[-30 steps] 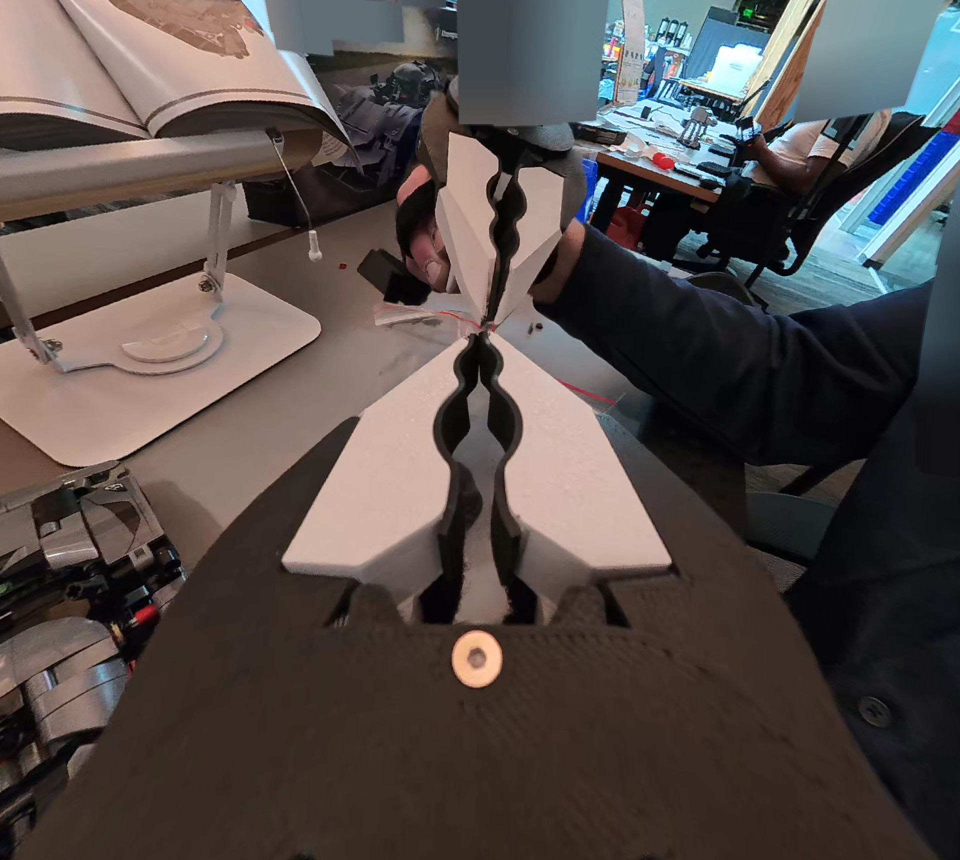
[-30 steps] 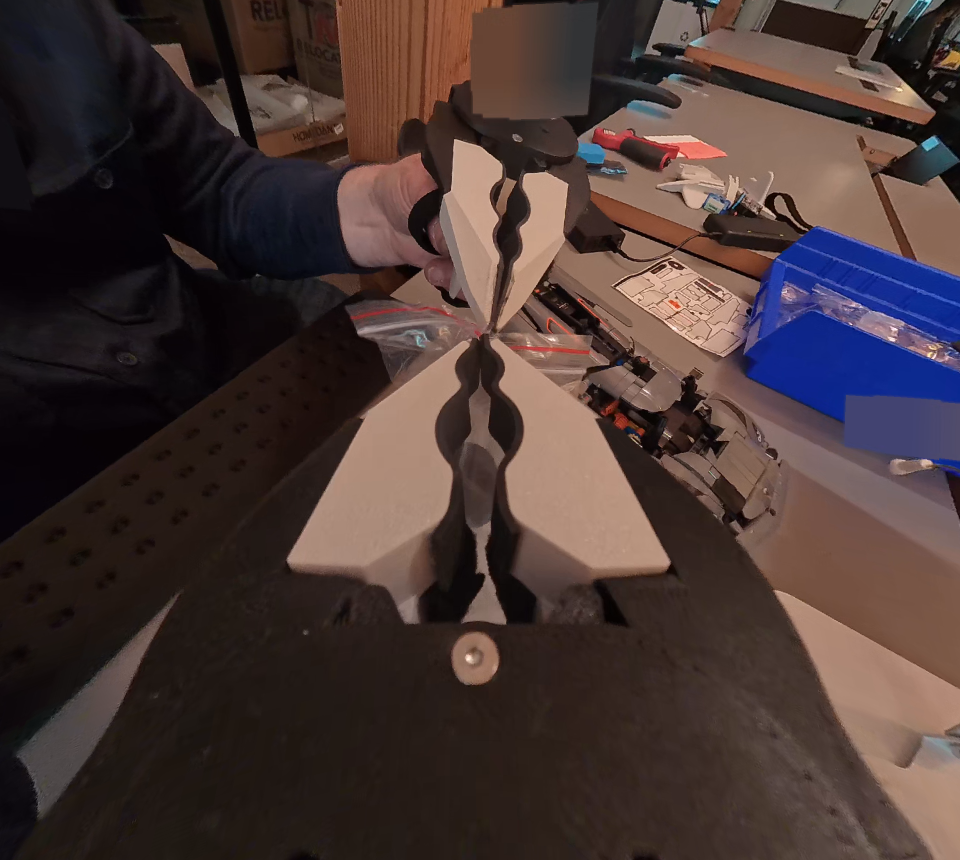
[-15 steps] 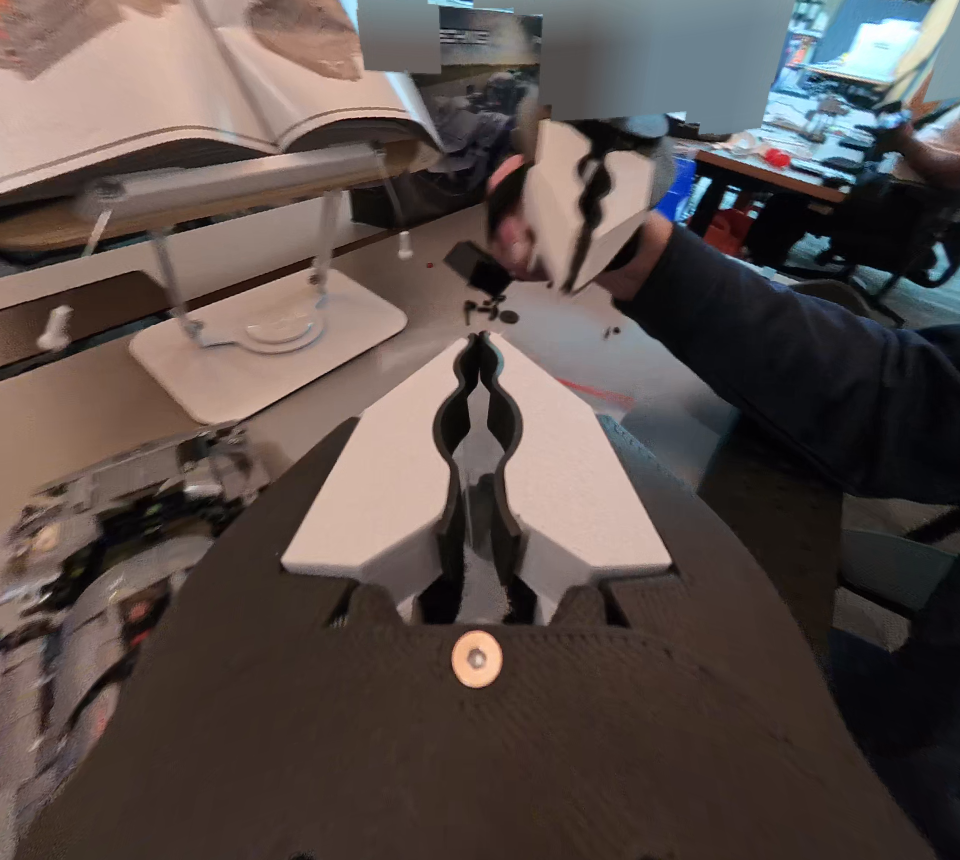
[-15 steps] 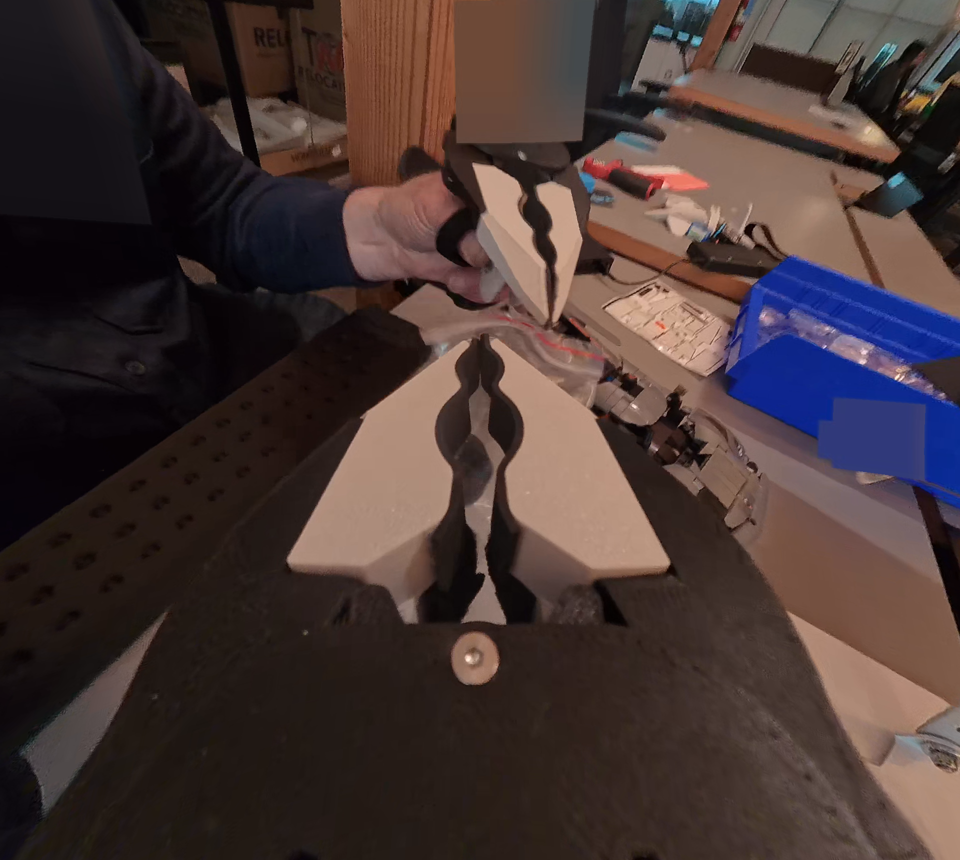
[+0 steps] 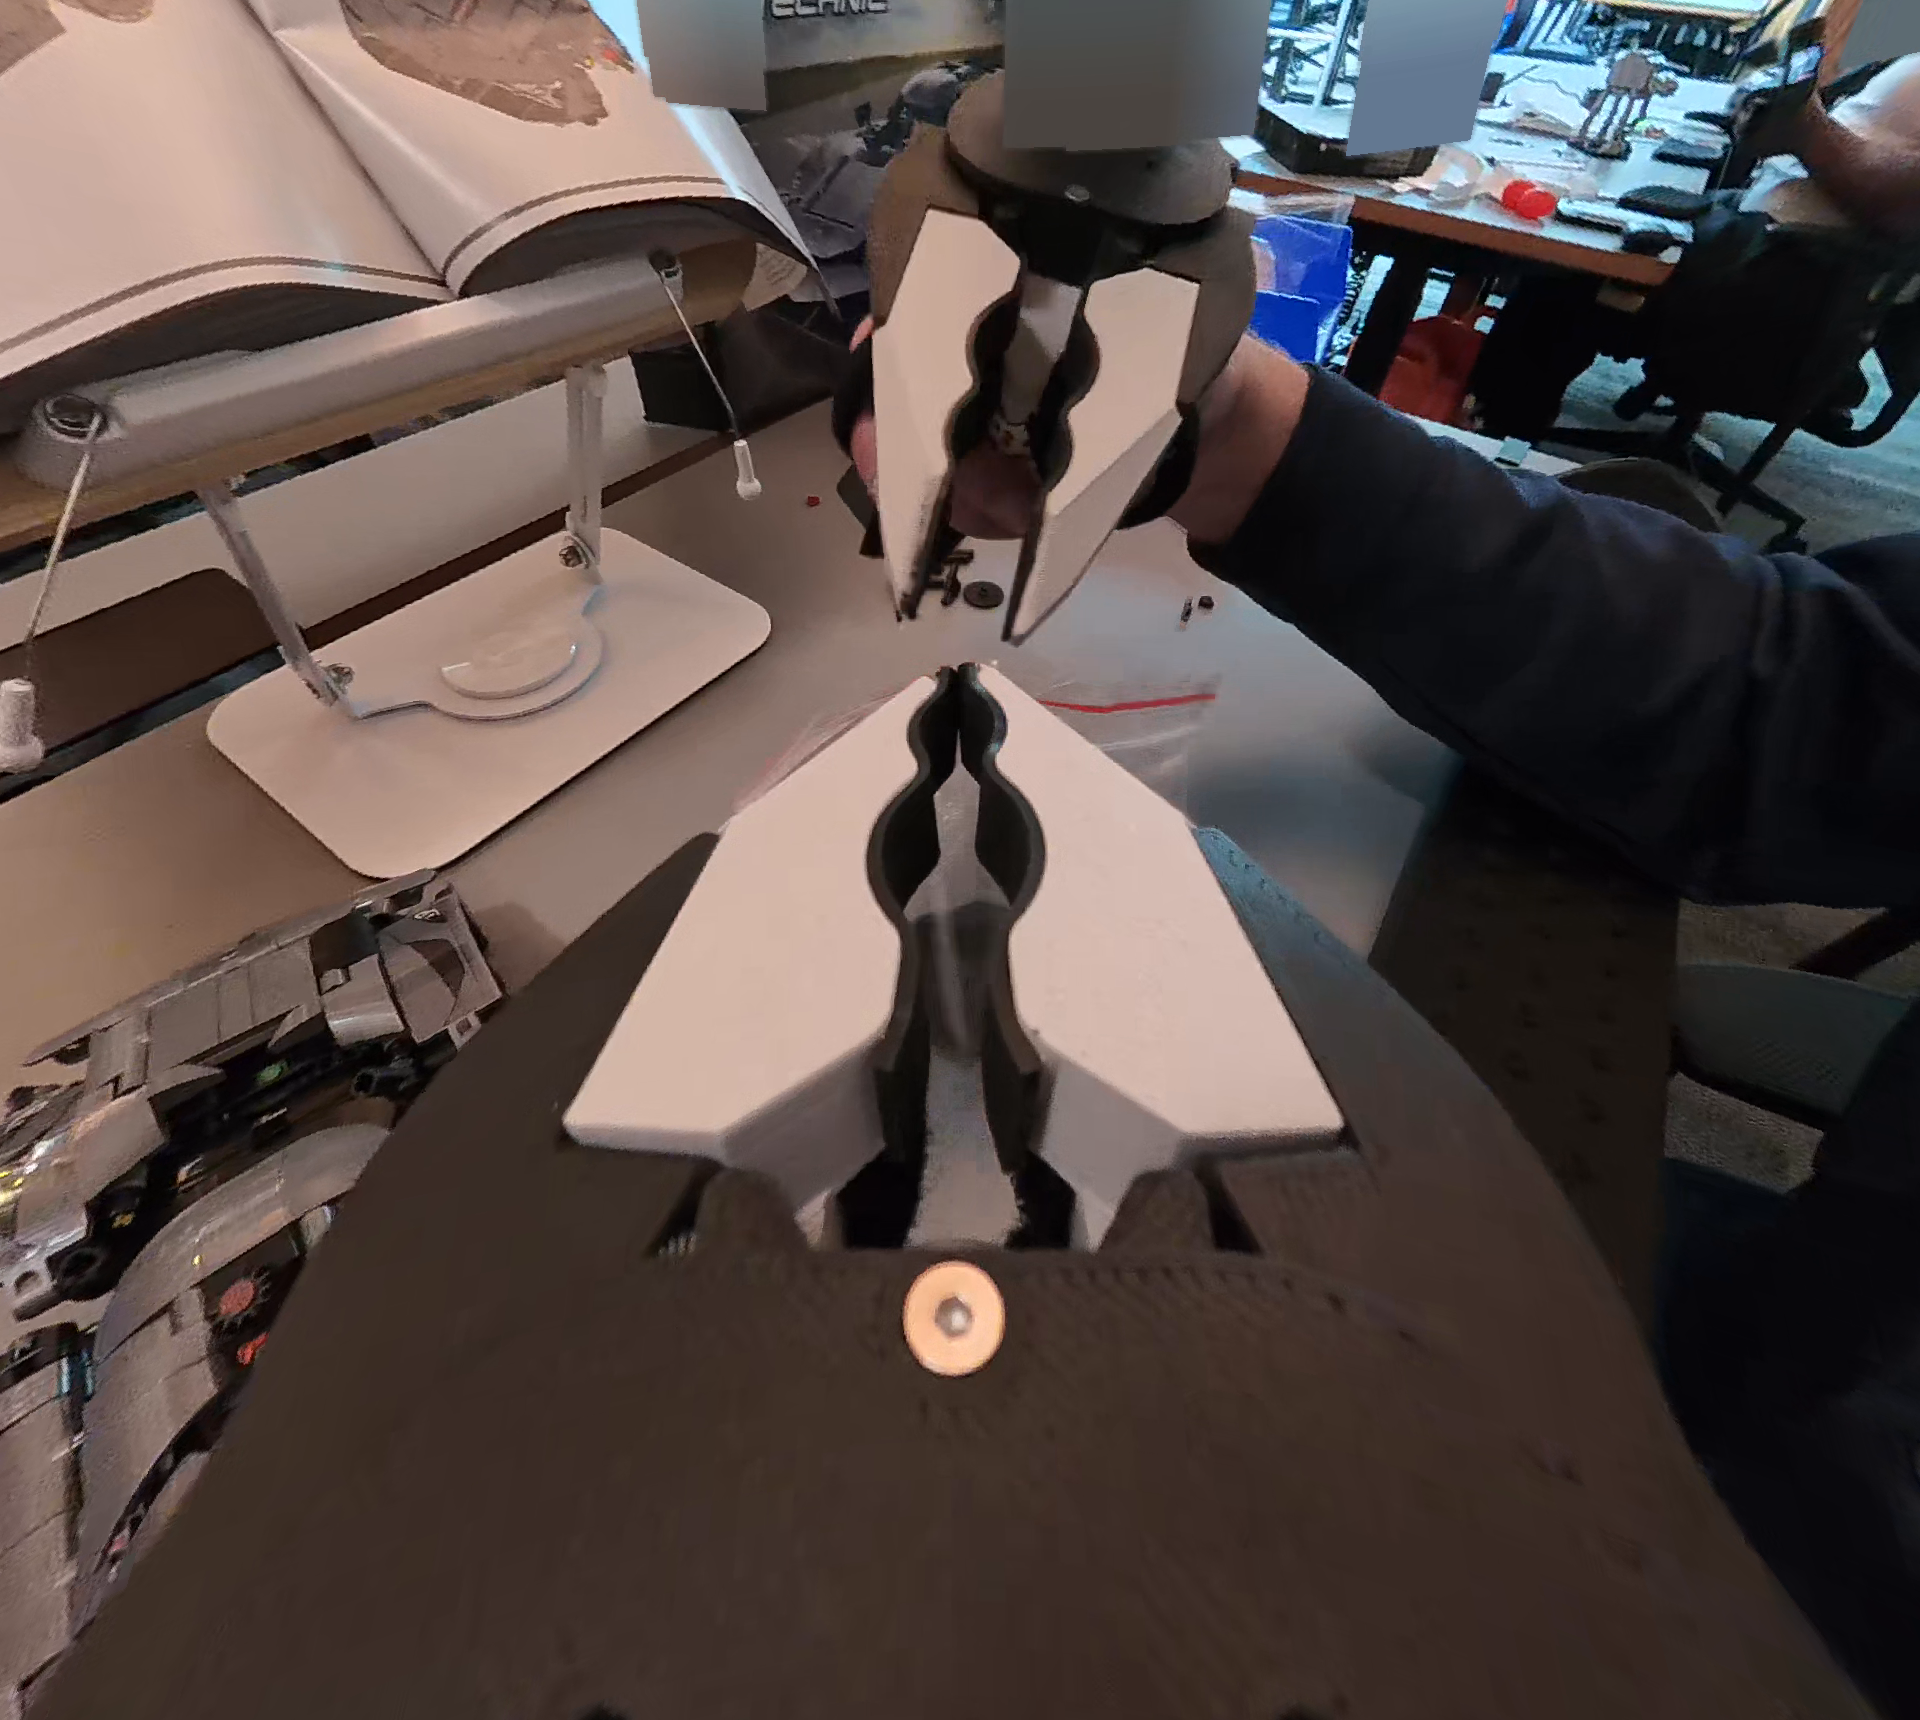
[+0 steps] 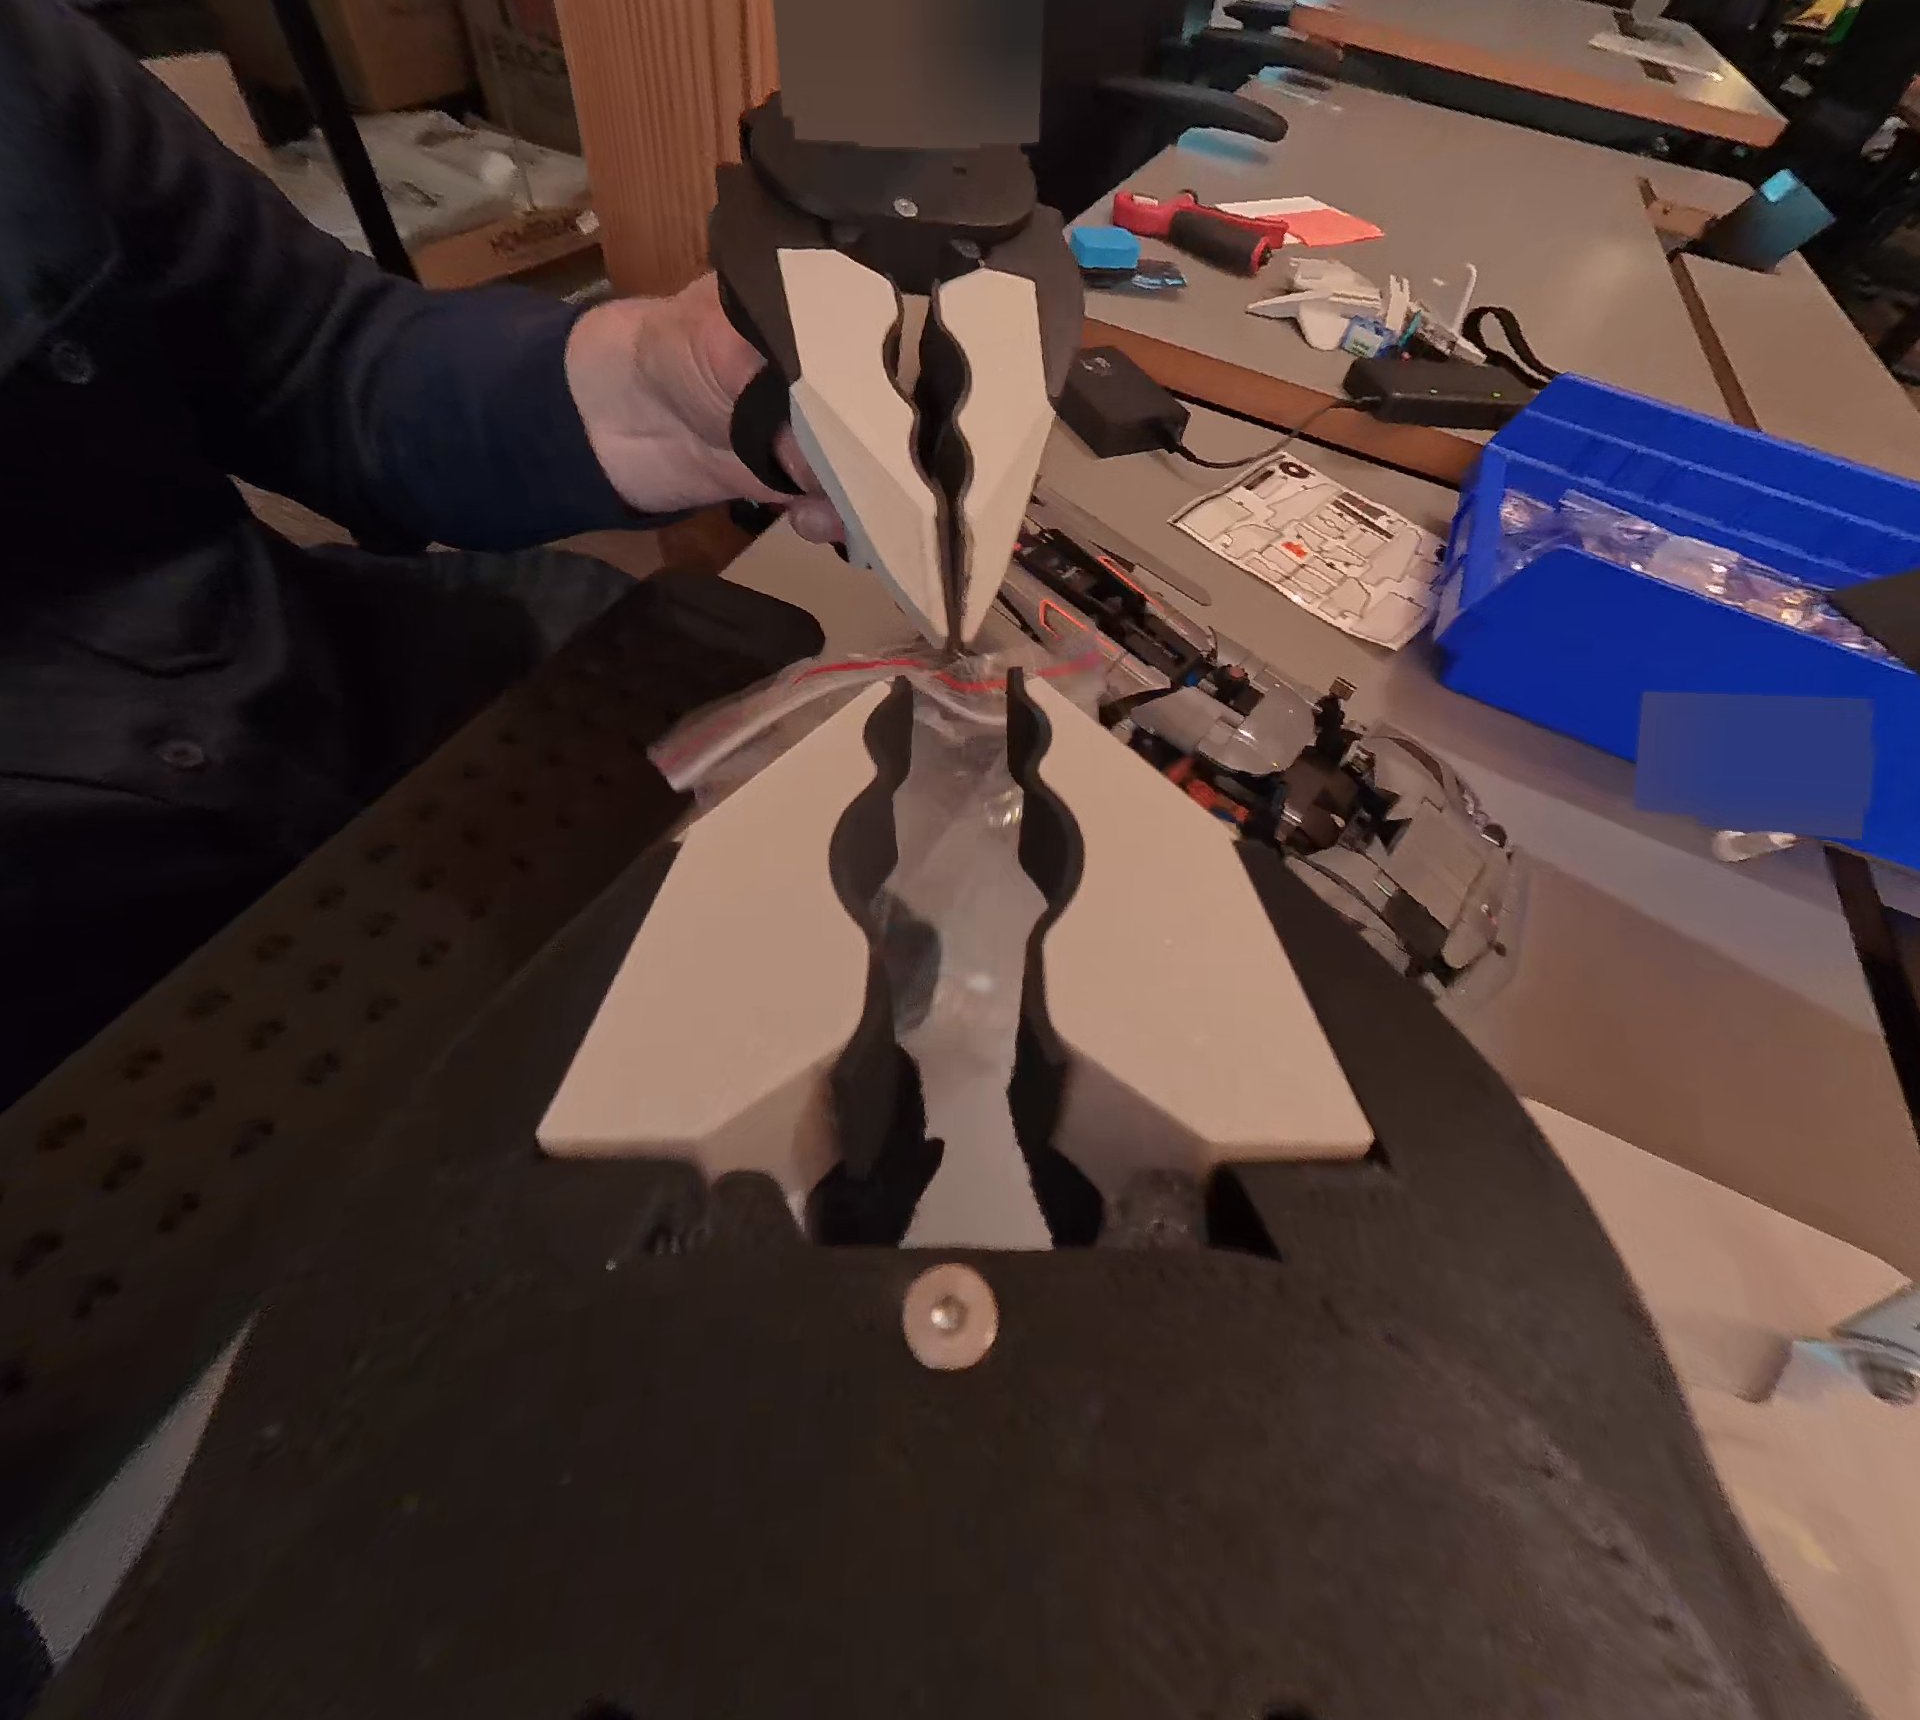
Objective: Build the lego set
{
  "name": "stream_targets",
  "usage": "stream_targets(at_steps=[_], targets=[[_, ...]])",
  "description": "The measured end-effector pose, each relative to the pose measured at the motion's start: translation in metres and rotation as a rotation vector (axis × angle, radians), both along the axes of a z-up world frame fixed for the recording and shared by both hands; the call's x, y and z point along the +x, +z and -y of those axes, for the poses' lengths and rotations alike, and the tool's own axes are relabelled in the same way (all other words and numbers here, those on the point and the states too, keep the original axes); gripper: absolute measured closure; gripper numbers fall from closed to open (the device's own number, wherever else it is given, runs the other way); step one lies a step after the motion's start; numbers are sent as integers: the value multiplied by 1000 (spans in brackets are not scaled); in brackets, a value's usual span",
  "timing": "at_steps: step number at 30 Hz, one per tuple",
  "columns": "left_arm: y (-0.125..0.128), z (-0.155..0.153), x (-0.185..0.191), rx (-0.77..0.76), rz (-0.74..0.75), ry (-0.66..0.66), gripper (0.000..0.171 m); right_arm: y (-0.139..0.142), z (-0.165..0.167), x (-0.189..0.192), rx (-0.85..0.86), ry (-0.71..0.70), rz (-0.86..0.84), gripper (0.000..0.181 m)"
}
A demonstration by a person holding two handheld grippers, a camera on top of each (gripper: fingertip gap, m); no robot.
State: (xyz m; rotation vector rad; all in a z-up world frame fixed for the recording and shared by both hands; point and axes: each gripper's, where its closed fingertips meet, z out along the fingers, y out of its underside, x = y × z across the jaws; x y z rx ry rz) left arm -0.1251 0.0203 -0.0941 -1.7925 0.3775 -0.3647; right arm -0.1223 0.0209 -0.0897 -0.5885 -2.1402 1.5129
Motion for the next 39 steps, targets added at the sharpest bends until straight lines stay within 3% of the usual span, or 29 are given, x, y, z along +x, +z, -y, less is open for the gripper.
stream_targets(at_steps=[4, 11, 39], targets=[[1, -2, 3, 10, 13, -19, 171, -7, 4, 0, 4, 18, 48, 159], [1, -5, 8, 14, 35, -40, 171, -8, 5, -3, 32, 16, 14, 181], [8, -3, 2, 59, 66, -14, 171, 2, 5, -3, -10, 16, -40, 181]])
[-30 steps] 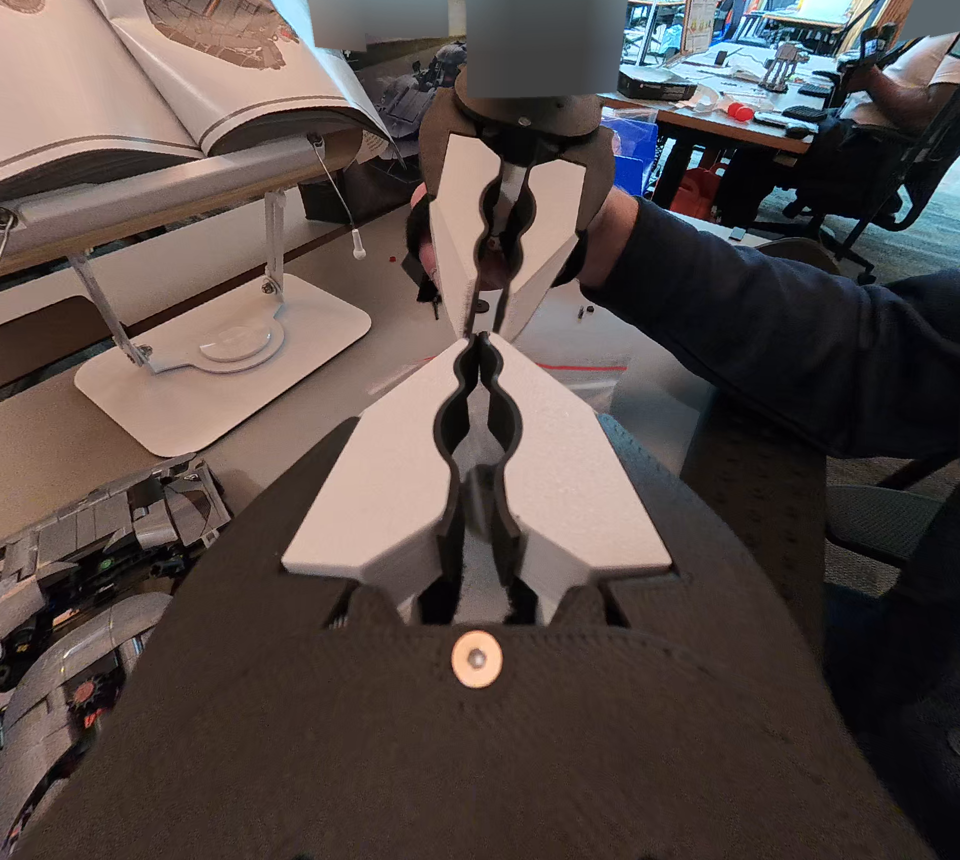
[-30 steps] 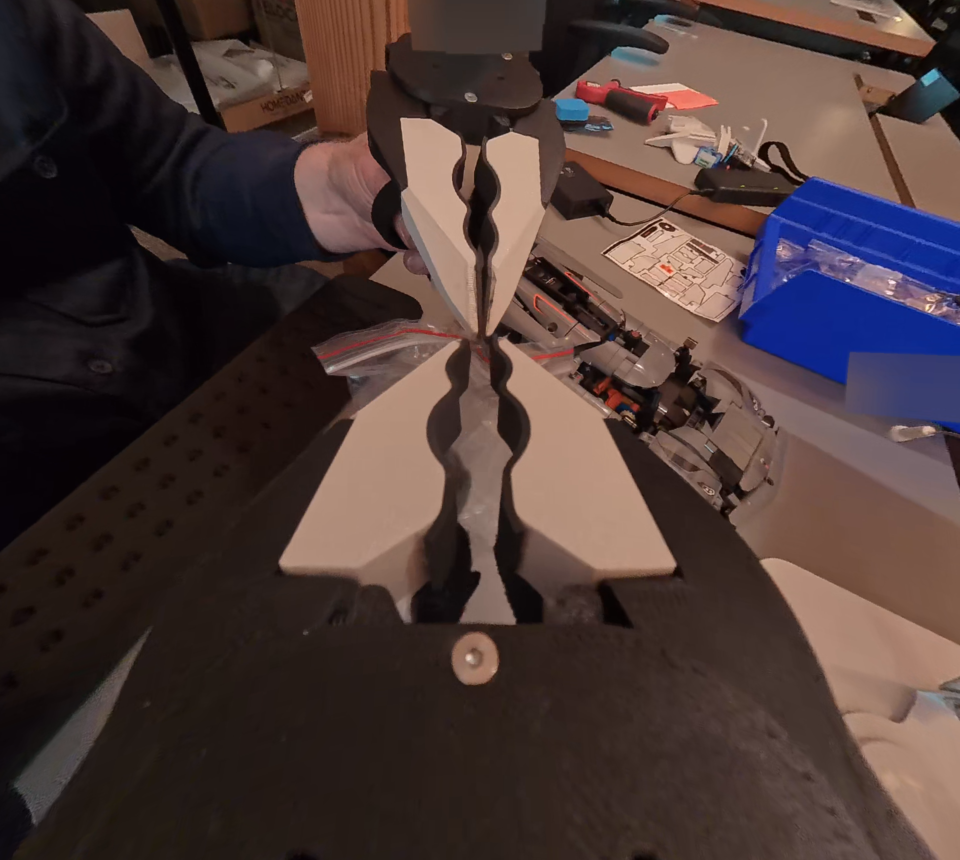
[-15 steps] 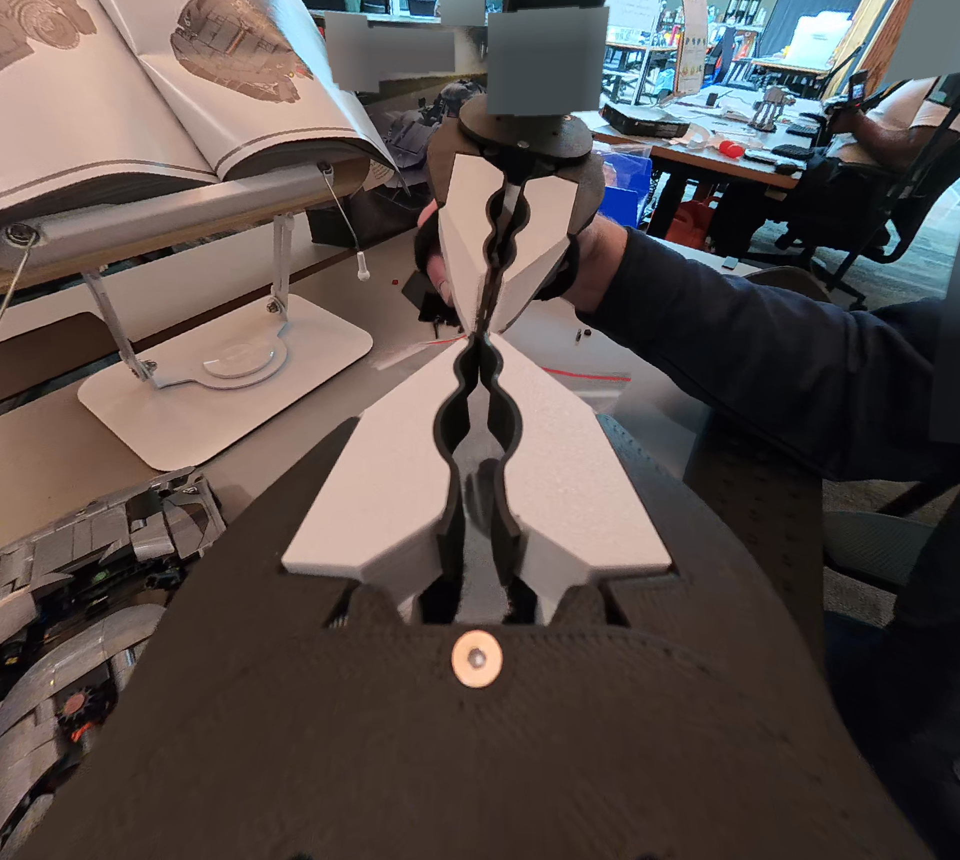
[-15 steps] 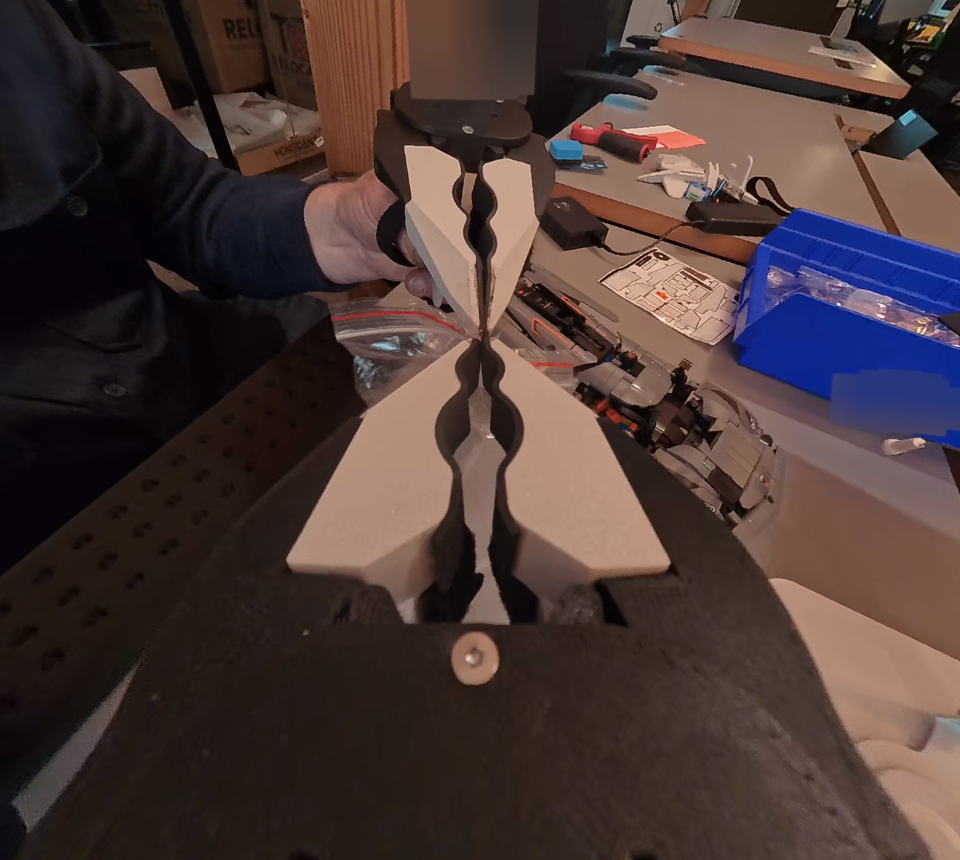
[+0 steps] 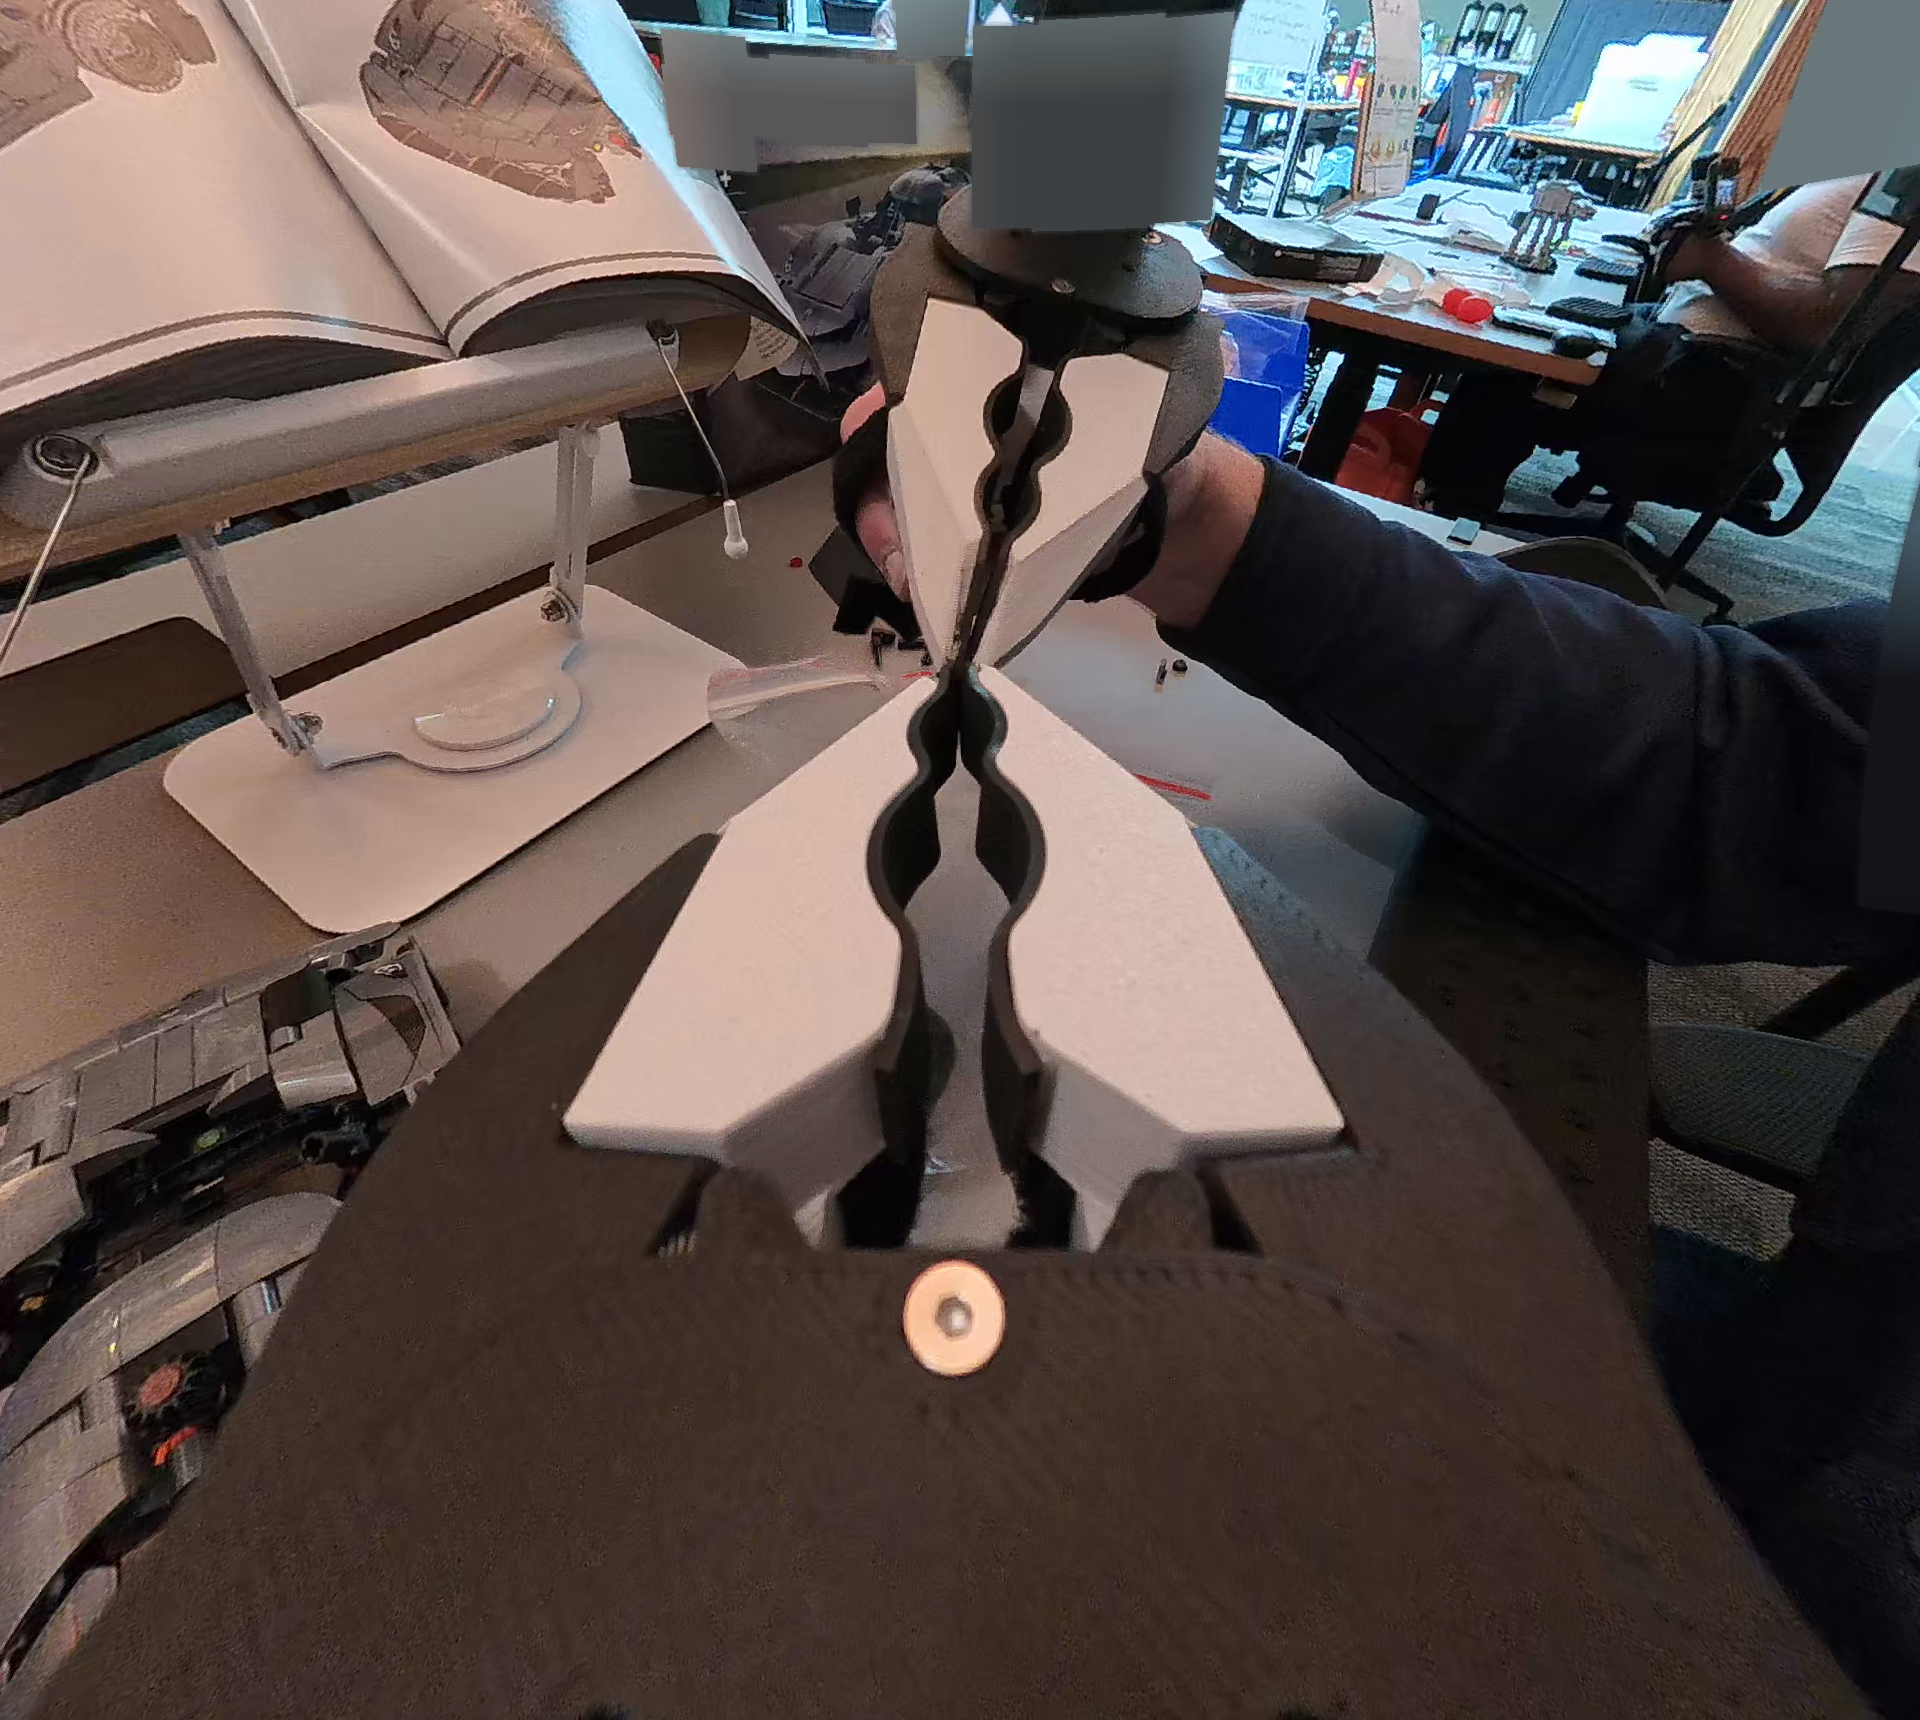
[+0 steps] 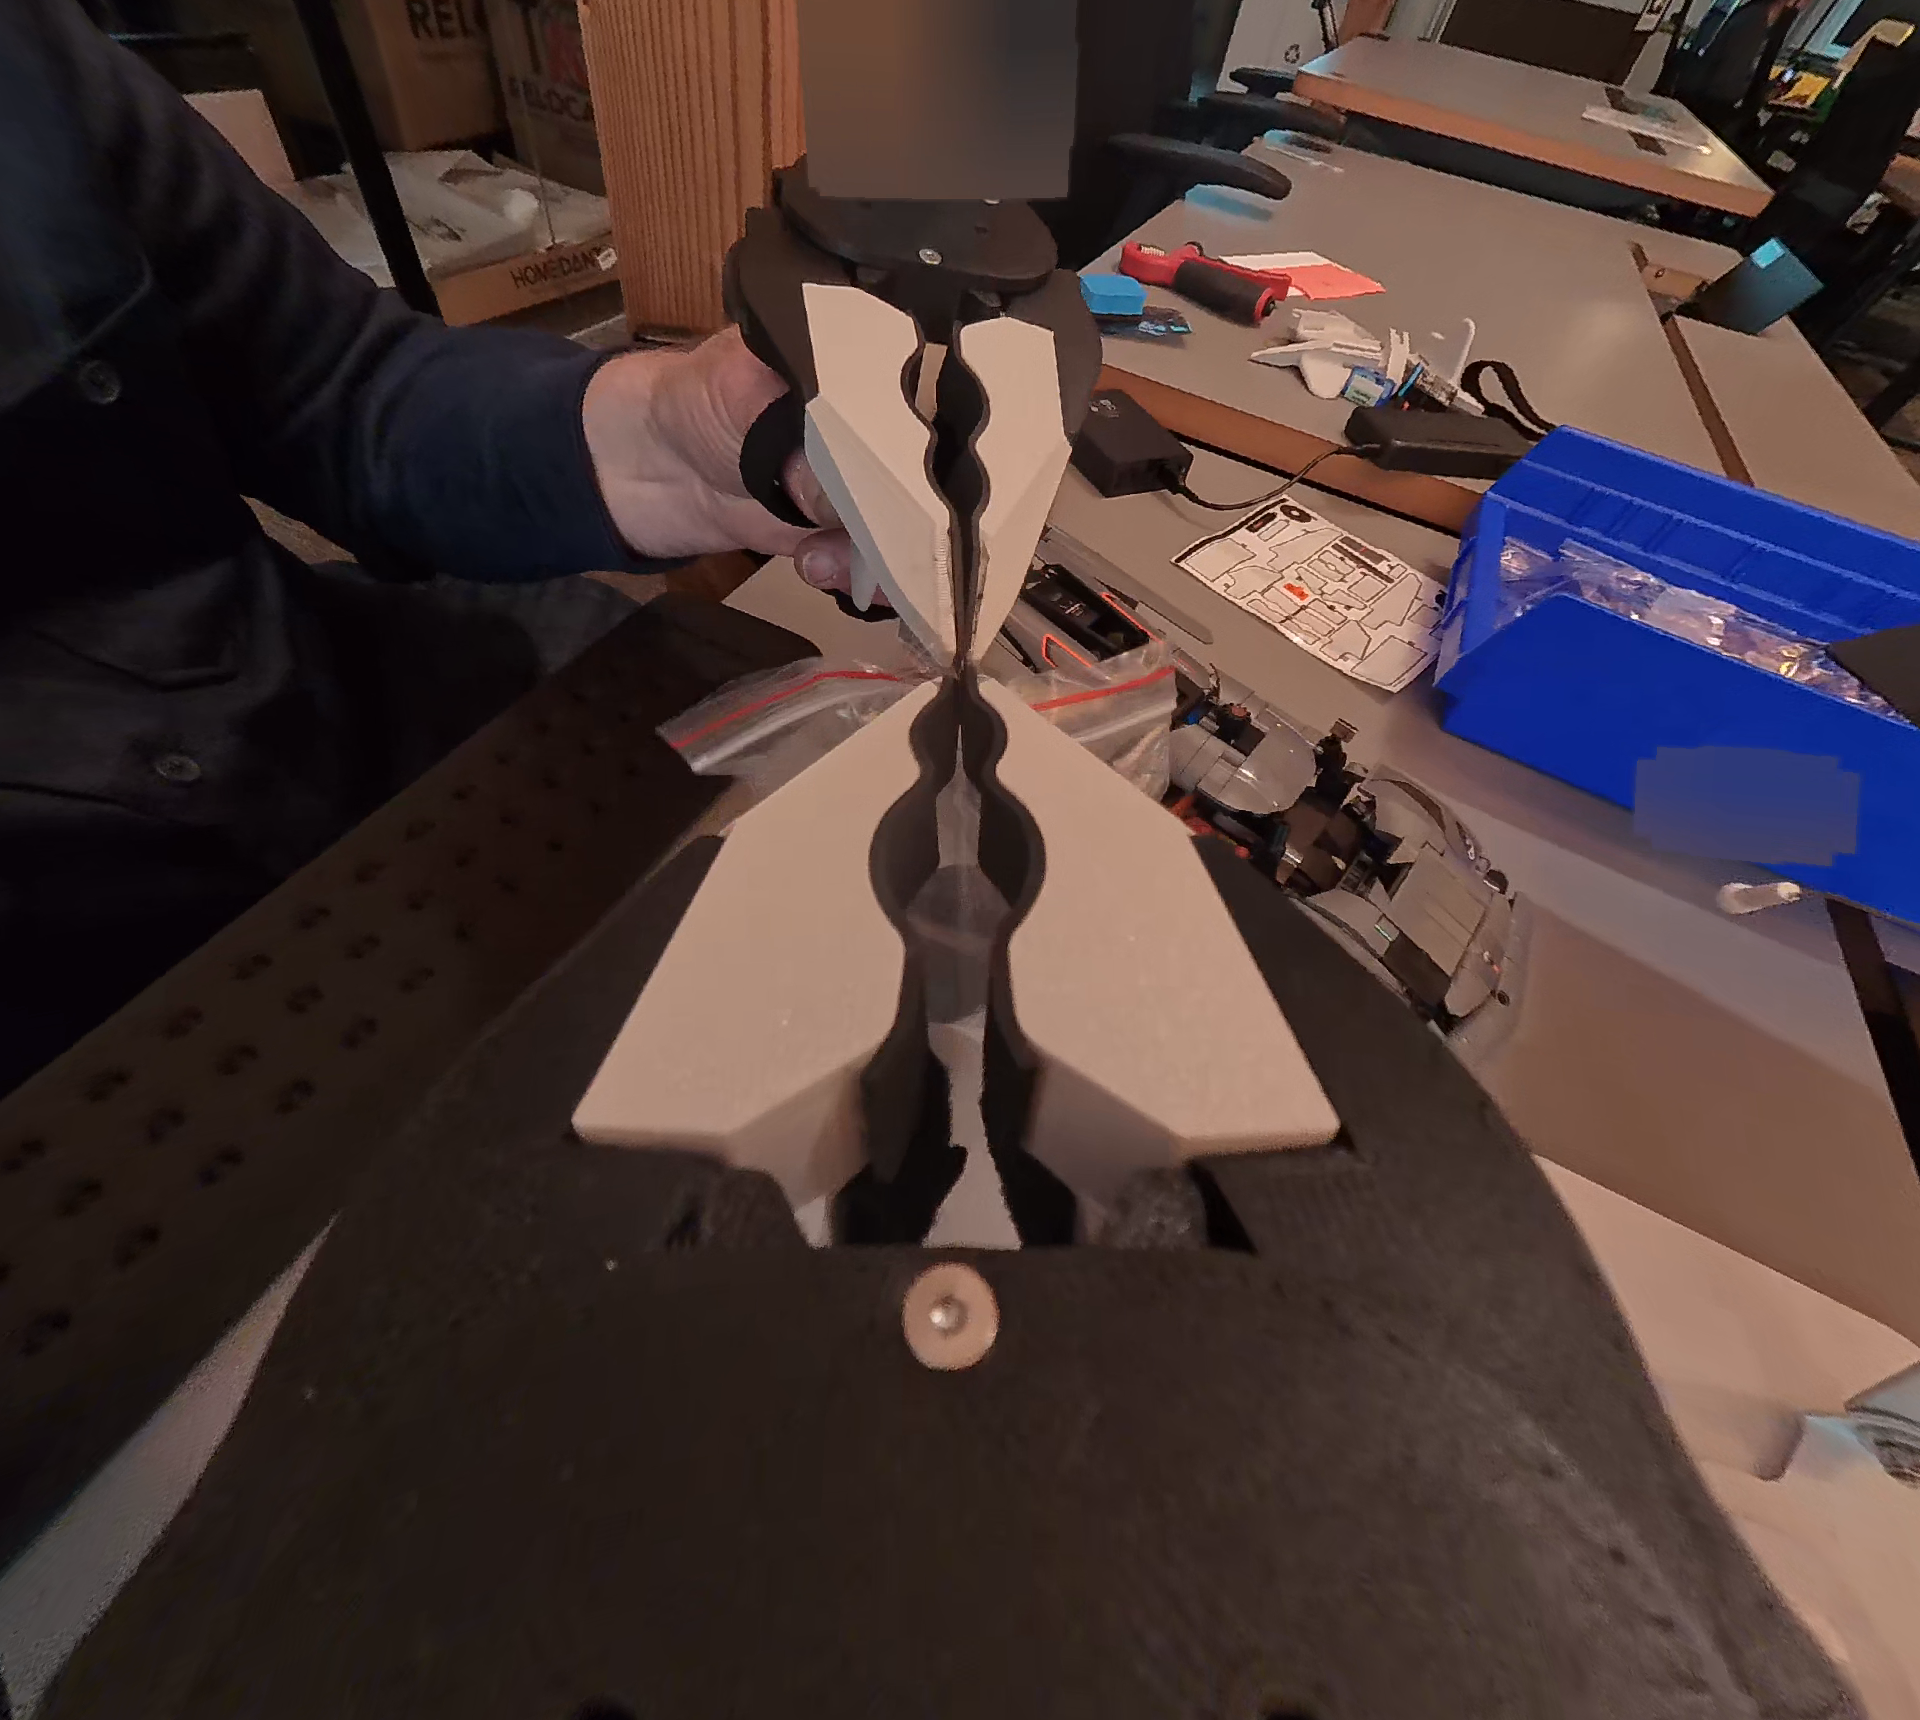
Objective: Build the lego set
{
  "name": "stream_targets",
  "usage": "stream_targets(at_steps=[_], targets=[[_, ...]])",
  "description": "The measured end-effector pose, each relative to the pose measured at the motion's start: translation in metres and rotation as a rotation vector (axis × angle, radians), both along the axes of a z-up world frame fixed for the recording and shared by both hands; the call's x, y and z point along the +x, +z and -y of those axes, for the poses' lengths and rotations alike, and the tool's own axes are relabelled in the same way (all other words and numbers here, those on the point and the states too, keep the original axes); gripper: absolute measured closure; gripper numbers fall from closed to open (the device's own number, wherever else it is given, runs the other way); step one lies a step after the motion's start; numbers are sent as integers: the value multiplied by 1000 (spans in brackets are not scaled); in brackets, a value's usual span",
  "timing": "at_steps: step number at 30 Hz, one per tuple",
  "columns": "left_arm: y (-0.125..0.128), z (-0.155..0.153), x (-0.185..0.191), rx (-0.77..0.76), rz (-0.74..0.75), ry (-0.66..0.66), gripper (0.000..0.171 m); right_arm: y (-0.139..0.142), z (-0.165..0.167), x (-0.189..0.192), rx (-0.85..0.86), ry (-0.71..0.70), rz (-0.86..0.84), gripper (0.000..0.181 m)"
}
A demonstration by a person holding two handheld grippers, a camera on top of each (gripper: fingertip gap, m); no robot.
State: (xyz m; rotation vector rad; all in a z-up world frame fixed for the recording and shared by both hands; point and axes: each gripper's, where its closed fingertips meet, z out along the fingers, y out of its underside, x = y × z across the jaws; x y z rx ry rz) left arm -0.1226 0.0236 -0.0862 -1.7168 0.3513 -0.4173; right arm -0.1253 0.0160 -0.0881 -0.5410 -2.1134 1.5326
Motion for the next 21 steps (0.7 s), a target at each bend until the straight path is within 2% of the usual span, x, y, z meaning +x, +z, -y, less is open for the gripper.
stream_targets(at_steps=[11, 15, 21], targets=[[5, 1, -9, 24, 4, 55, 171, -1, -12, 7, 31, -23, 9, 181], [16, 11, -31, 56, 14, 110, 171, 6, -28, 12, -10, -54, -12, 181], [19, 19, -31, 48, -5, 95, 171, -2, -30, 13, 89, -88, 16, 181]])
